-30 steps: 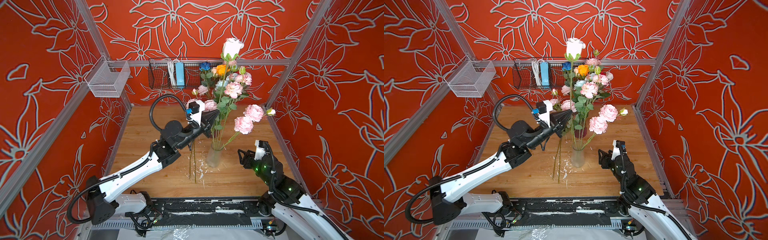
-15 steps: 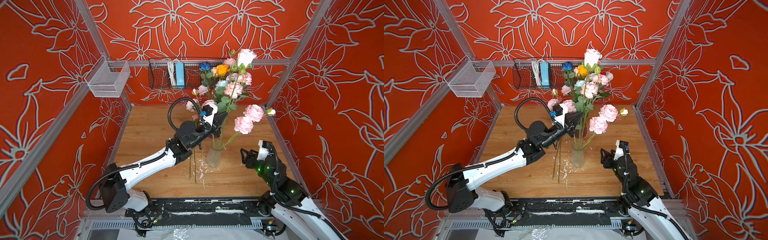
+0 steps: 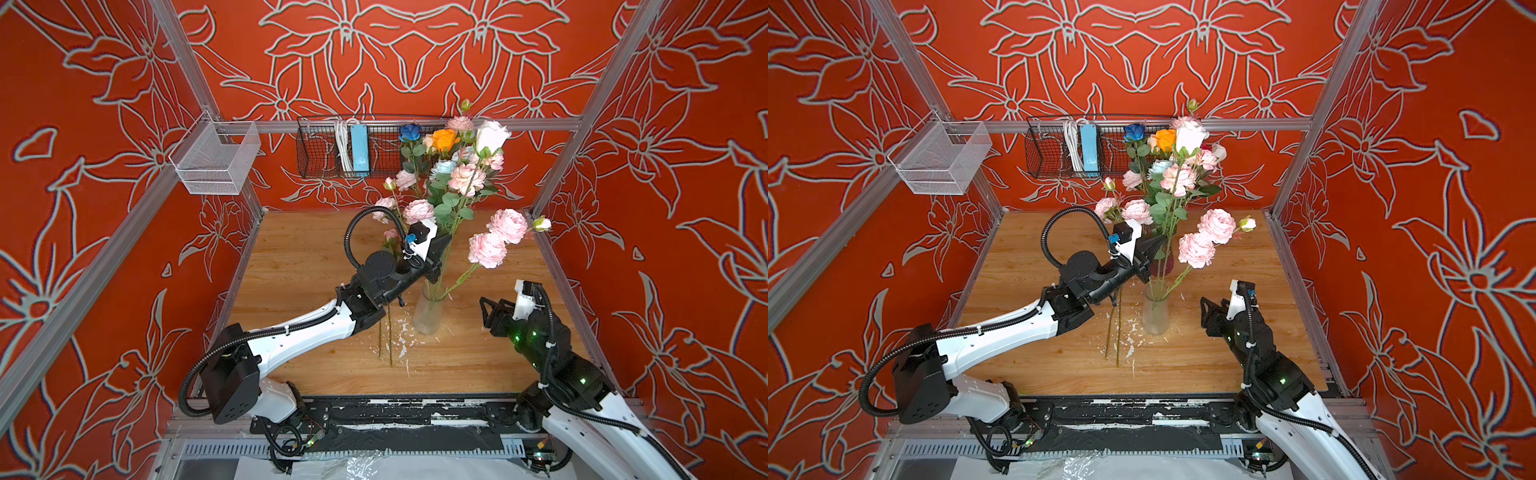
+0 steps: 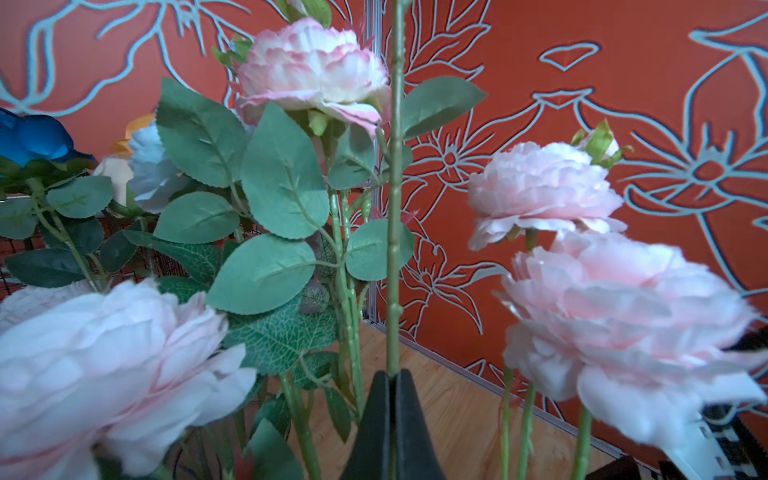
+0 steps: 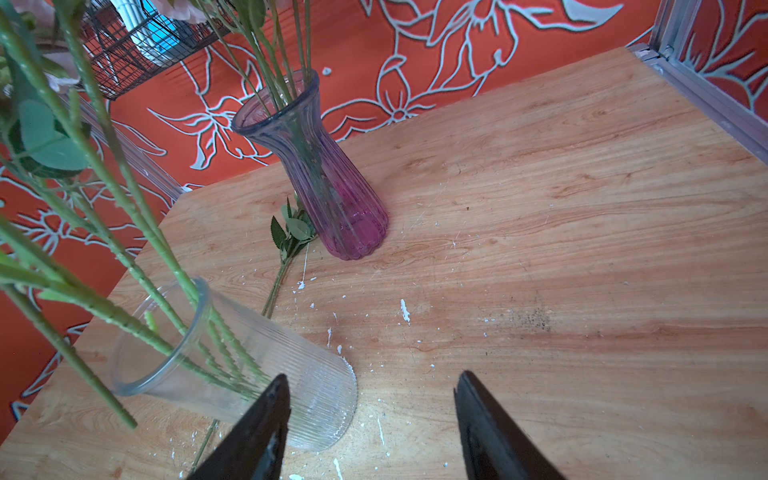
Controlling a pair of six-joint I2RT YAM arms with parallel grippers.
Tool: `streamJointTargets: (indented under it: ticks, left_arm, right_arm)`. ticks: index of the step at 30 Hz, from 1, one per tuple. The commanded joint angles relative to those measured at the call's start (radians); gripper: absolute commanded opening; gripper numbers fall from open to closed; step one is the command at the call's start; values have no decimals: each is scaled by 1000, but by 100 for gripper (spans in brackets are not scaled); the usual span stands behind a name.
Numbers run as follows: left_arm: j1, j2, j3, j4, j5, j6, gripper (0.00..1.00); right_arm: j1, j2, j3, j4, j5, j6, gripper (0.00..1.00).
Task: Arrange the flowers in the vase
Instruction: 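Lower the white rose stem into the glass cup with the left gripper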
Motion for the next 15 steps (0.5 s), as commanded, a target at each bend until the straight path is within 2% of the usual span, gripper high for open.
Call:
streamJointTargets:
  ticks: [1, 15]
  left_arm:
    - [-9, -11, -24, 22, -23, 18, 0]
    - [-15, -104, -114, -126, -51, -22, 0]
  right_arm:
    - [-7, -1, 2, -1, -8, 6, 65]
    - [-13, 44, 8, 30, -42, 14, 65]
